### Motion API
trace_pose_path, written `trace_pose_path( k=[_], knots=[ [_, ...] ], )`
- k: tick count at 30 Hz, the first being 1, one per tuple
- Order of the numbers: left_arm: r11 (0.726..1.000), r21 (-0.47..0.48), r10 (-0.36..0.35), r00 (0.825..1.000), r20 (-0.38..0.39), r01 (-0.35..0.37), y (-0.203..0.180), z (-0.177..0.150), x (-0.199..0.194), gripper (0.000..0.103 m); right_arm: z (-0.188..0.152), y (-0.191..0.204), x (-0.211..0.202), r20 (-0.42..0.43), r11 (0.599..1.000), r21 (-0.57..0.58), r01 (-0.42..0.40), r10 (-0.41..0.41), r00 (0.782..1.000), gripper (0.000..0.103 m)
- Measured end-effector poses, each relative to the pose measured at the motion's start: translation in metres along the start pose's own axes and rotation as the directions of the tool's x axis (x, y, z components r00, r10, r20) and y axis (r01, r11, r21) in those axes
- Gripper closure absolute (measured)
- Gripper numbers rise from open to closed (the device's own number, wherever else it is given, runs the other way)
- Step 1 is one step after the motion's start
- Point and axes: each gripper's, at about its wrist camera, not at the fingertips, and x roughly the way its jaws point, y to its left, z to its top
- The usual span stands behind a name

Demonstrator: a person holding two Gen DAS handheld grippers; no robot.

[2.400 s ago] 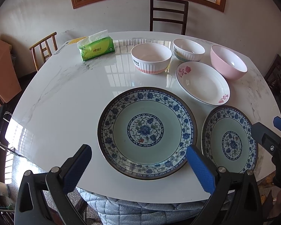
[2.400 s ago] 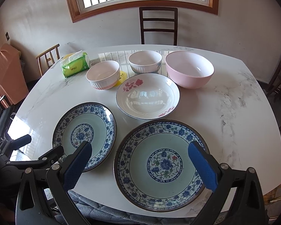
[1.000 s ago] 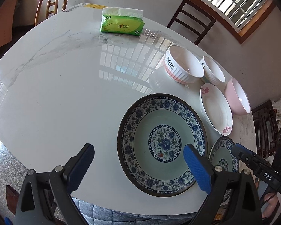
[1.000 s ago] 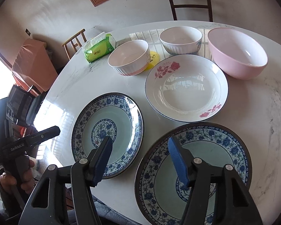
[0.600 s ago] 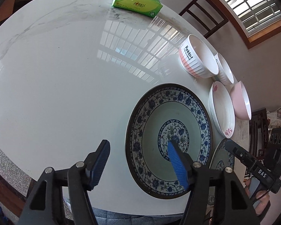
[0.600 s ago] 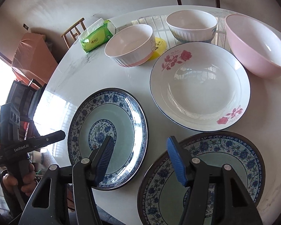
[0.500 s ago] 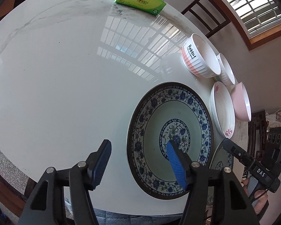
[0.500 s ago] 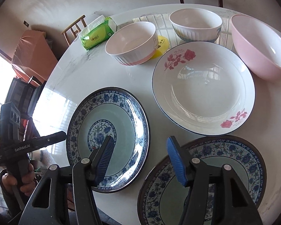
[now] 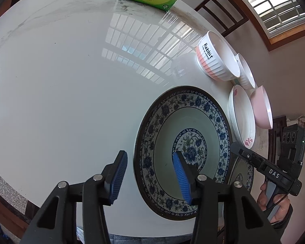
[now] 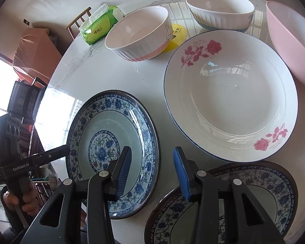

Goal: Organize plates and bowls

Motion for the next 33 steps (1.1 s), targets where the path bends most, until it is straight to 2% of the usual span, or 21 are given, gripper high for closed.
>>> trace_pose_path(
  k=[4,8,11,17,24,33],
  knots=[
    [1.0,0.018,0.009,1.0,-0.002,-0.009,-0.001,0.0,0.002,0.064,0.003,-0.002,0.007,-0.019,1.0,0.001,-0.018,0.018,1.0,0.08],
    [0.999,0.038,0.023,1.0,-0.003,-0.023,-0.005,0.0,0.005,0.068,0.004,-0.002,0.012,-0.028,1.0,-0.005,-0.019,0.019,0.999,0.086],
    [0.998,0.043,0.04,0.999,0.006,-0.04,-0.004,0.001,0.006,0.076,0.004,0.0,0.014,-0.025,1.0,-0.02,0.003,-0.003,1.0,0.089],
    [0.995,0.062,0.072,0.997,0.024,-0.073,0.0,0.005,0.006,0.085,0.0,0.004,0.013,-0.011,1.0,-0.009,0.014,-0.014,1.0,0.089],
    [0.988,0.089,0.125,0.991,0.057,-0.129,0.009,0.013,-0.002,0.085,-0.008,0.022,0.011,0.007,0.999,-0.024,0.023,-0.023,1.0,0.089],
    [0.978,0.092,0.177,0.98,0.09,-0.186,0.027,0.03,-0.014,0.085,-0.014,0.049,0.021,0.036,1.0,0.018,0.017,-0.017,0.999,0.089]
  ],
)
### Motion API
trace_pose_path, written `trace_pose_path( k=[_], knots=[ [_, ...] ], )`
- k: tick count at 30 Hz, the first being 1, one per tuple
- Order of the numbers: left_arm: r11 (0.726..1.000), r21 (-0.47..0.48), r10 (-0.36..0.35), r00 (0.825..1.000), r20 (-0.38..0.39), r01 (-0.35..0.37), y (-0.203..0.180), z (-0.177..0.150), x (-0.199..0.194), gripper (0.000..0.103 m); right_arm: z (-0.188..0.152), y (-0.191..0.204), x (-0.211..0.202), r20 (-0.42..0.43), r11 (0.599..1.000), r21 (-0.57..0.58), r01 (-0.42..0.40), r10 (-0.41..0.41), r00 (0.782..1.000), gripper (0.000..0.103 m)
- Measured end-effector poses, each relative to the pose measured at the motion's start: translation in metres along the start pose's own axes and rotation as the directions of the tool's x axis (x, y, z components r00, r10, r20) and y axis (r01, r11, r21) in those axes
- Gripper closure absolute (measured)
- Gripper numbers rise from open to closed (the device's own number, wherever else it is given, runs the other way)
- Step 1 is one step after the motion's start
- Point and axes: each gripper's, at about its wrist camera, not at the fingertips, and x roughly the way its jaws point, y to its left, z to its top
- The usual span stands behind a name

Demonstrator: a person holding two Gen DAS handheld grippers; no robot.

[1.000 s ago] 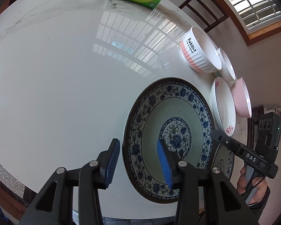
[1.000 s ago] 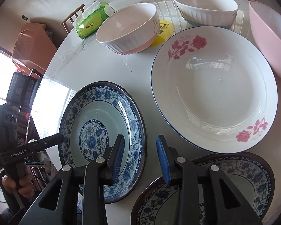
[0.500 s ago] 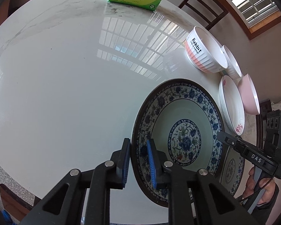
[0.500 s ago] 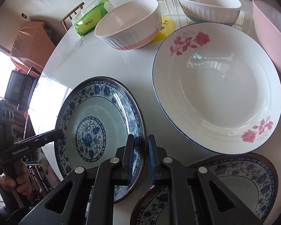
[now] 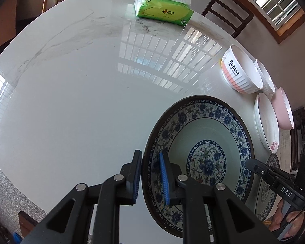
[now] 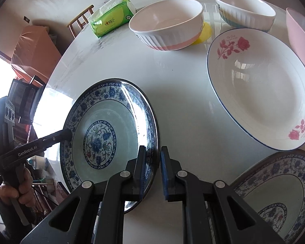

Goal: Organize plates and bowls

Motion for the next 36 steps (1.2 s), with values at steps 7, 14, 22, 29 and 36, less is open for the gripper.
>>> trace_pose_path(
  k=[7,14,22,29,36],
  knots=[
    [1.0,-0.003,0.025,1.0,0.012,-0.025,0.016,0.007,-0.003,0.085,-0.008,0.016,0.01,0.022,0.999,0.046,-0.014,0.013,1.0,0.089],
    [1.0,-0.012,0.018,1.0,0.013,-0.018,0.024,0.006,0.001,0.083,-0.011,0.022,0.018,0.009,0.999,0.051,-0.011,0.011,1.0,0.089],
    [1.0,-0.01,0.012,1.0,0.021,-0.012,0.026,0.005,0.001,0.082,-0.011,0.024,0.019,-0.001,0.999,0.044,-0.012,0.012,1.0,0.087],
    [0.999,-0.025,0.041,0.999,0.023,-0.04,0.03,0.005,0.0,0.07,-0.016,0.022,0.016,-0.004,0.999,0.042,-0.004,0.004,1.0,0.076],
    [0.998,-0.054,0.018,0.998,0.058,-0.014,0.025,0.0,-0.024,0.062,-0.023,0.01,-0.011,0.044,0.998,0.051,-0.023,0.021,0.999,0.069]
  ],
)
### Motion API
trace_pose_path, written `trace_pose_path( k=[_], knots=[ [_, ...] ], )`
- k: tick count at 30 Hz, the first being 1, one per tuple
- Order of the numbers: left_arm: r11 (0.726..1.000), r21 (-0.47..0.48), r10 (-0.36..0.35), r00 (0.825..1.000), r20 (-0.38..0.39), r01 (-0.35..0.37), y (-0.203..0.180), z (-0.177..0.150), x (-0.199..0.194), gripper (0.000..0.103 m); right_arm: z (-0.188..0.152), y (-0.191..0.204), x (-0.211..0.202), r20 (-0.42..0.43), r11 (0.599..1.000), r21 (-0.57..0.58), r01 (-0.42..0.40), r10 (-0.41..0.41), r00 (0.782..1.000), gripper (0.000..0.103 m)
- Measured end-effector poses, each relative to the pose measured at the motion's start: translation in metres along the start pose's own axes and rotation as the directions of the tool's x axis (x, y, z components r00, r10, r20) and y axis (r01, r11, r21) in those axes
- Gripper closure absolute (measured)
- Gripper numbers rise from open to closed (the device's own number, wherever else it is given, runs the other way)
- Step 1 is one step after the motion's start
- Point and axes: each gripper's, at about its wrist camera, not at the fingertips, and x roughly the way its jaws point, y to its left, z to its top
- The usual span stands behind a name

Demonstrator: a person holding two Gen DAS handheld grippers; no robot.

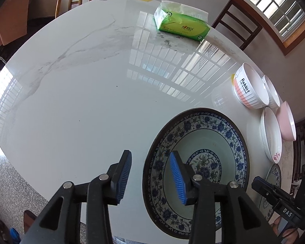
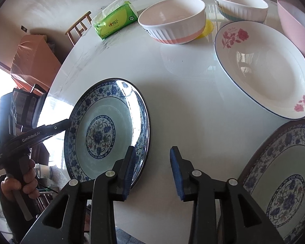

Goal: Organize plates and bowls

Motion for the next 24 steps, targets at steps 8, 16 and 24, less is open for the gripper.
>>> trace_pose_path(
  k=[8,16,24],
  knots=[
    [0.989,0.075,-0.129,0.991,0.022,0.127,-0.053,-0.017,-0.032,0.056,-0.026,-0.021,-0.039,0.051,1.0,0.01,0.011,-0.011,0.999,0.069],
    [0.945,0.15,-0.282,0.956,-0.079,0.291,-0.125,-0.042,-0.021,0.054,-0.053,-0.074,-0.089,0.106,0.993,0.107,0.058,-0.069,0.992,0.068],
    [0.911,0.187,-0.334,0.924,-0.186,0.367,-0.186,-0.068,0.013,0.054,-0.071,-0.135,-0.131,0.162,0.97,0.226,0.089,-0.128,0.979,0.066]
  ],
)
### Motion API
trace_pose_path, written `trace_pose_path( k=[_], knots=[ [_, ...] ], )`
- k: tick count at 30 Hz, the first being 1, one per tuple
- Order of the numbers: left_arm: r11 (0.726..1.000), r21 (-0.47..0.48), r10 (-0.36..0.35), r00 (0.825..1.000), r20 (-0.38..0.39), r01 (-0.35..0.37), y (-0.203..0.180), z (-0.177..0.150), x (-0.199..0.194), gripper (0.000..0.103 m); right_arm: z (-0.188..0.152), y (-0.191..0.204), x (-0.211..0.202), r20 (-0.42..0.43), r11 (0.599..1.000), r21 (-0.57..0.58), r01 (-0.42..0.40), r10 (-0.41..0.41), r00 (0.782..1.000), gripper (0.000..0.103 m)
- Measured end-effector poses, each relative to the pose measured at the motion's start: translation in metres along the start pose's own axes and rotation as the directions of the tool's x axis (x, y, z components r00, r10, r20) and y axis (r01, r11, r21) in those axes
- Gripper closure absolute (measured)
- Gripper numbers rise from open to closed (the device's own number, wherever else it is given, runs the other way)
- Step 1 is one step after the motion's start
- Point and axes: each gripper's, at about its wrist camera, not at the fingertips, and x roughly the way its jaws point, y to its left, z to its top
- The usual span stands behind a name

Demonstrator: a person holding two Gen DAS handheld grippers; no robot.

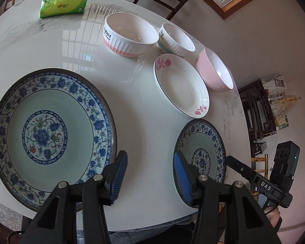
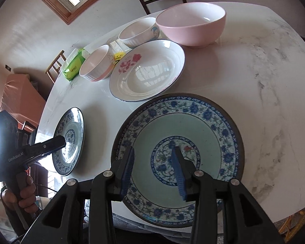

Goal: Organize plates and bowls

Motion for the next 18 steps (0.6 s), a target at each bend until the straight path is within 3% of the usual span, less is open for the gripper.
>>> trace_pose_path(
  k=[9,18],
  knots=[
    [0.999,-0.002,-0.043,0.995,-0.085,0.042,-0.026,-0.002,0.046,0.054,-0.007,-0.067,-0.012,0.008,0.99,0.138,0.022,-0.023,1.0,0.066],
    [1.0,-0.002,-0.019,0.994,-0.108,0.019,-0.027,-0.003,0.06,0.054,-0.01,-0.093,-0.007,0.002,0.982,0.187,0.002,-0.002,1.0,0.066]
  ],
)
